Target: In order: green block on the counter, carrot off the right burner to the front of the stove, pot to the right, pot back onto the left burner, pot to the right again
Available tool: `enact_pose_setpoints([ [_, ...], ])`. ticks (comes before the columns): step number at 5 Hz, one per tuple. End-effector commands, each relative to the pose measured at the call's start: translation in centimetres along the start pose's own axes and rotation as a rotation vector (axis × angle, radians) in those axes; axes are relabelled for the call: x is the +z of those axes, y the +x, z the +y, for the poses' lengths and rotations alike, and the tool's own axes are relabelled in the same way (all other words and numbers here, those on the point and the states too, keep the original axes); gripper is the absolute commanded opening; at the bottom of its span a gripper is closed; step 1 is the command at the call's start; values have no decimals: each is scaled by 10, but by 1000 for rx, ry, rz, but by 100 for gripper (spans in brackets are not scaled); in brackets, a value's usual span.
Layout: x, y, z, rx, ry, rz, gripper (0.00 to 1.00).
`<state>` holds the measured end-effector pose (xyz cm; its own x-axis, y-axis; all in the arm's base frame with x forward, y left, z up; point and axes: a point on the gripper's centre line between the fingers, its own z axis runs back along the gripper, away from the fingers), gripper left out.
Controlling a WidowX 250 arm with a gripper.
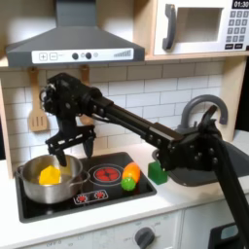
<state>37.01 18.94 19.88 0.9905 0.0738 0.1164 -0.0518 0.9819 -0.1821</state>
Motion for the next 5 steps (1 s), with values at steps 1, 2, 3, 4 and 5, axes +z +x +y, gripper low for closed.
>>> enact_pose_setpoints([
  [1,-15,-2,1,0,27,32,100],
  [2,-20,-4,8,17,83,34,100],
  [3,-36,-8,16,23,109,69,100],
  [4,-39,-7,9,2,104,76,100],
  [5,-37,-6,9,7,100,72,100],
])
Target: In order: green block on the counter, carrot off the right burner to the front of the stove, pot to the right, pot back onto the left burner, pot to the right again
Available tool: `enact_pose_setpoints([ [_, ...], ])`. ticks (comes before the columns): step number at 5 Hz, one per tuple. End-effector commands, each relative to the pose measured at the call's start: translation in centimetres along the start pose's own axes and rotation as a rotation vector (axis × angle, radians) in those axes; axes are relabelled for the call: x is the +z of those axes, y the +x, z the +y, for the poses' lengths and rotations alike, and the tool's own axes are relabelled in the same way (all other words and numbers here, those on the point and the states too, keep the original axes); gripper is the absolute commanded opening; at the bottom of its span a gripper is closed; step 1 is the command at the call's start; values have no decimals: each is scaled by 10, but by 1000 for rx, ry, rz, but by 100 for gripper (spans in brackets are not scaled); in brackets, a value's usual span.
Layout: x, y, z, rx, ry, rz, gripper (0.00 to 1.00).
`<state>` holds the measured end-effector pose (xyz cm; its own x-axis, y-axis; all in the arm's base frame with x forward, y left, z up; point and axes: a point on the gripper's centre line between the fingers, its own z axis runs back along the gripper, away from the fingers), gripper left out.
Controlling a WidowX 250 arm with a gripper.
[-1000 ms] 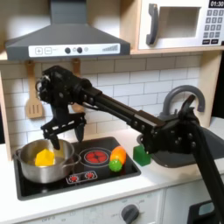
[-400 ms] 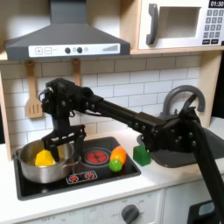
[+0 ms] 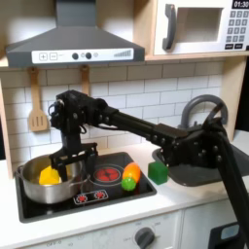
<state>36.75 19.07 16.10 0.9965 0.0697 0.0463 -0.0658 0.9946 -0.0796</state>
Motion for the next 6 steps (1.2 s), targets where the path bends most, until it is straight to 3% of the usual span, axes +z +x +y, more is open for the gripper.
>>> enact_pose_setpoints([
  [1,-2,0,1,3,-3,7,100],
  [2,-1,-1,1,11,-4,6,0],
  [6,1,-1,0,7,-1,1,0],
])
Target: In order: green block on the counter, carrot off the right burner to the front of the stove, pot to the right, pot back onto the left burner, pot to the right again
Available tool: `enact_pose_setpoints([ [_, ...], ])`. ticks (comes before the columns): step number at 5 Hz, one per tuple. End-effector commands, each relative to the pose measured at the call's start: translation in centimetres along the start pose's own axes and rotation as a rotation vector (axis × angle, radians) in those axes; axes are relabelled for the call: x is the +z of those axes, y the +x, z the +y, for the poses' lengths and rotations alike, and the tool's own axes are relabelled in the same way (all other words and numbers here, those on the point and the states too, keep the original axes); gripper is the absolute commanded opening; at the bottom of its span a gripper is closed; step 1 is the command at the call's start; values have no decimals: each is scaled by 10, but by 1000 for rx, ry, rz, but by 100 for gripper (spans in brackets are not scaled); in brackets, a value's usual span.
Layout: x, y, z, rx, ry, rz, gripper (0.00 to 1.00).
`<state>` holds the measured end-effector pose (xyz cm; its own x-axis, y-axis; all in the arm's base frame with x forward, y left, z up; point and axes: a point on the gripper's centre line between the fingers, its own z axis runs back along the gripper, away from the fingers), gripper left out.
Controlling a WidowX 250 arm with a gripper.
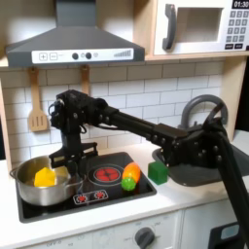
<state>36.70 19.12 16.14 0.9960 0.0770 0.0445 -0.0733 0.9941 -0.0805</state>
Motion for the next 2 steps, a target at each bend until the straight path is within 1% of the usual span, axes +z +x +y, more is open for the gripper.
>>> enact_pose_setpoints([
  [1,1,0,-1,-8,0,-4,0],
  [2,0,2,-5,-14,-8,-5,0],
])
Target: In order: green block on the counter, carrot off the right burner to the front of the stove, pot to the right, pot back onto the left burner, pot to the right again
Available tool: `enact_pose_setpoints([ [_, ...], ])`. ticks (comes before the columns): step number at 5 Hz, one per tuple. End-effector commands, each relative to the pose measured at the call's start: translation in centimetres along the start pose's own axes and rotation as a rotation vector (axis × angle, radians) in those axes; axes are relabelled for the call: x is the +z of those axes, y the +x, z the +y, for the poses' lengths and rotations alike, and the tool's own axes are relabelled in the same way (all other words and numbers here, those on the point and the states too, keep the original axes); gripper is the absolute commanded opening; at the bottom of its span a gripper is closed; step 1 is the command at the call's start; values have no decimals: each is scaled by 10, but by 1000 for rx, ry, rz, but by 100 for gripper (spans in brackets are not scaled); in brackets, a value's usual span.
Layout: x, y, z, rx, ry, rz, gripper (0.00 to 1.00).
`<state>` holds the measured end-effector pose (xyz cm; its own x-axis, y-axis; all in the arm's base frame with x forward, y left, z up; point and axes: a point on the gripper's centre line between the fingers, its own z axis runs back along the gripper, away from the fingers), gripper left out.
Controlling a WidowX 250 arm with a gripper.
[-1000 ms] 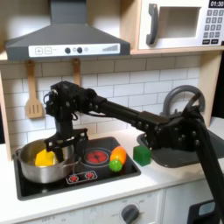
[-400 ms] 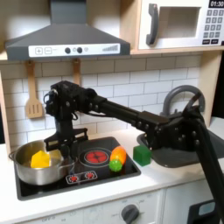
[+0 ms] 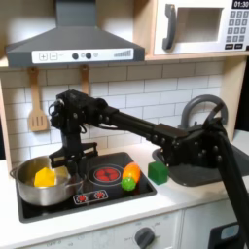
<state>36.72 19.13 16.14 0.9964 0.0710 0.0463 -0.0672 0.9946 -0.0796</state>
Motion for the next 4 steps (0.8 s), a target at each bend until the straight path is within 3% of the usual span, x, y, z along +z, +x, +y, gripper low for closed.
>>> enact_pose_setpoints([
  [1,-1,3,-13,-19,-17,-2,0],
  [4,-4,4,-52,-87,-25,-5,0],
])
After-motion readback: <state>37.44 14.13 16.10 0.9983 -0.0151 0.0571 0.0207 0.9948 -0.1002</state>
